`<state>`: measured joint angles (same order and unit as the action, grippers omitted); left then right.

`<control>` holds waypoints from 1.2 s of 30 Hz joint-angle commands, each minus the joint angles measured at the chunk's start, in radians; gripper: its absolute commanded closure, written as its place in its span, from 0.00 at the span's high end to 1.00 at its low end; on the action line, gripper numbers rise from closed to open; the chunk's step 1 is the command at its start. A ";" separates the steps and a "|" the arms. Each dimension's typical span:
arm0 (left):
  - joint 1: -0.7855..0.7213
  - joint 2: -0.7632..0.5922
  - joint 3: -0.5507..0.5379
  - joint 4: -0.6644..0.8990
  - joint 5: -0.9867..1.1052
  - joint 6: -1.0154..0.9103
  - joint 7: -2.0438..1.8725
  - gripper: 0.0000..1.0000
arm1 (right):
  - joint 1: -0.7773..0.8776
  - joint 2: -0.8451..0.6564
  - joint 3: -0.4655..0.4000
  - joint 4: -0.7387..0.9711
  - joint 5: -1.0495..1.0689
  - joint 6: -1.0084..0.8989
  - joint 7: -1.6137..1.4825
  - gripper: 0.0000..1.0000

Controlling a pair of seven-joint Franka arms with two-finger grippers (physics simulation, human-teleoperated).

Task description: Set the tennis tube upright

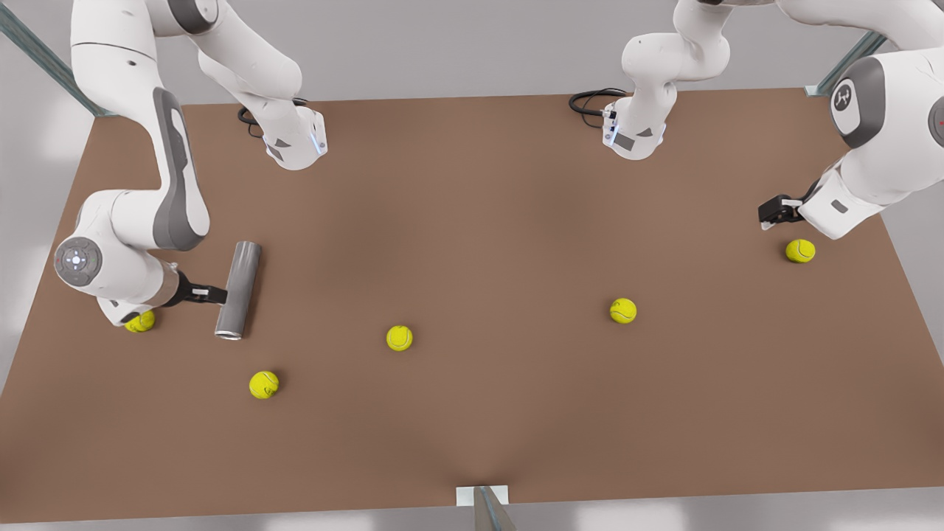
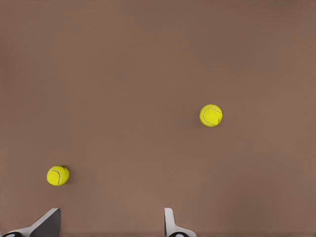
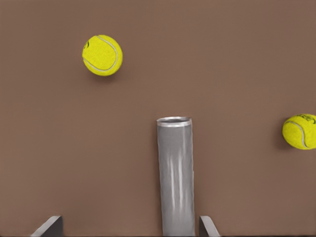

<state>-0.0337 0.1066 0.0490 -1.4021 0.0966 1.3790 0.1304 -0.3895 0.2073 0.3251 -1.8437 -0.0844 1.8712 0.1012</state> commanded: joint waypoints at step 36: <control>-0.012 0.045 0.005 0.002 -0.017 0.032 0.000 1.00 | -0.224 -0.065 0.022 -0.496 -0.072 0.497 -0.213 1.00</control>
<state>-0.0465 0.1519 0.0551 -1.4005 0.0818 1.4113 0.1304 -0.6230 0.1500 0.3466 -2.3414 -0.1640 2.3718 -0.1134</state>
